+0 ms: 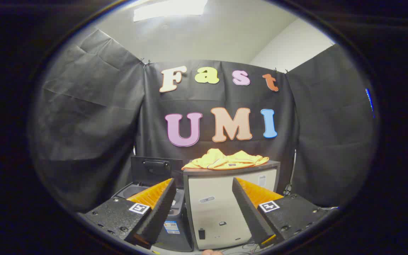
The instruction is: Put the clothes into the washing machine and then close the washing machine lid.
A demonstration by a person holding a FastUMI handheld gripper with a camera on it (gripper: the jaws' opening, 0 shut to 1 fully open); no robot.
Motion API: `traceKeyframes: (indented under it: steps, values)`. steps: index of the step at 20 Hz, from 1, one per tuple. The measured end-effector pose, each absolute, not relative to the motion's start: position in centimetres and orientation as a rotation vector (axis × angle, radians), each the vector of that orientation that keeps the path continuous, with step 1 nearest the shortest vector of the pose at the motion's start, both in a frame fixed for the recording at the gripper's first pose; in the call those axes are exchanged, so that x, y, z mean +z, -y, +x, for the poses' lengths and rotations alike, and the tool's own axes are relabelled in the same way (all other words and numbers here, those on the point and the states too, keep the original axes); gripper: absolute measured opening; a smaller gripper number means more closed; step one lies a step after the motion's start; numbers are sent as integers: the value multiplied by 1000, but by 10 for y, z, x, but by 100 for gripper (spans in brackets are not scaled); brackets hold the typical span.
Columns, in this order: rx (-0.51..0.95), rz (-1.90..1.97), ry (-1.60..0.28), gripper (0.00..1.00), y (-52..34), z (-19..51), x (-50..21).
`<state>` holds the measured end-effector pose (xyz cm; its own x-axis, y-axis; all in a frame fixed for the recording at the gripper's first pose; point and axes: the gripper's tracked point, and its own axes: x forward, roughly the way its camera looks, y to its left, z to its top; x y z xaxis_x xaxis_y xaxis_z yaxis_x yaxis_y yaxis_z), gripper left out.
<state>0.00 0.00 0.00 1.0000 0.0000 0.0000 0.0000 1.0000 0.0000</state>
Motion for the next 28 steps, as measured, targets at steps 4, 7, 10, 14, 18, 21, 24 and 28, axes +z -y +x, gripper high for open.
traceKeyframes:
  steps: [4, 7, 10, 14, 18, 21, 24, 28]
  values:
    - [-4, 8, -5, 96, 5, 6, 0]
    - [-11, 16, -1, 96, 8, 11, 2]
    - [-20, 30, 0, 96, 11, 17, 6]
    - [-30, 29, -6, 98, 16, 25, 5]
    - [-26, 31, -27, 99, 18, 38, 2]
    - [-20, 18, -46, 98, 20, 49, 2]
    - [-14, 17, -75, 98, 23, 68, -2]
    - [0, -14, -138, 98, 31, 108, -3]
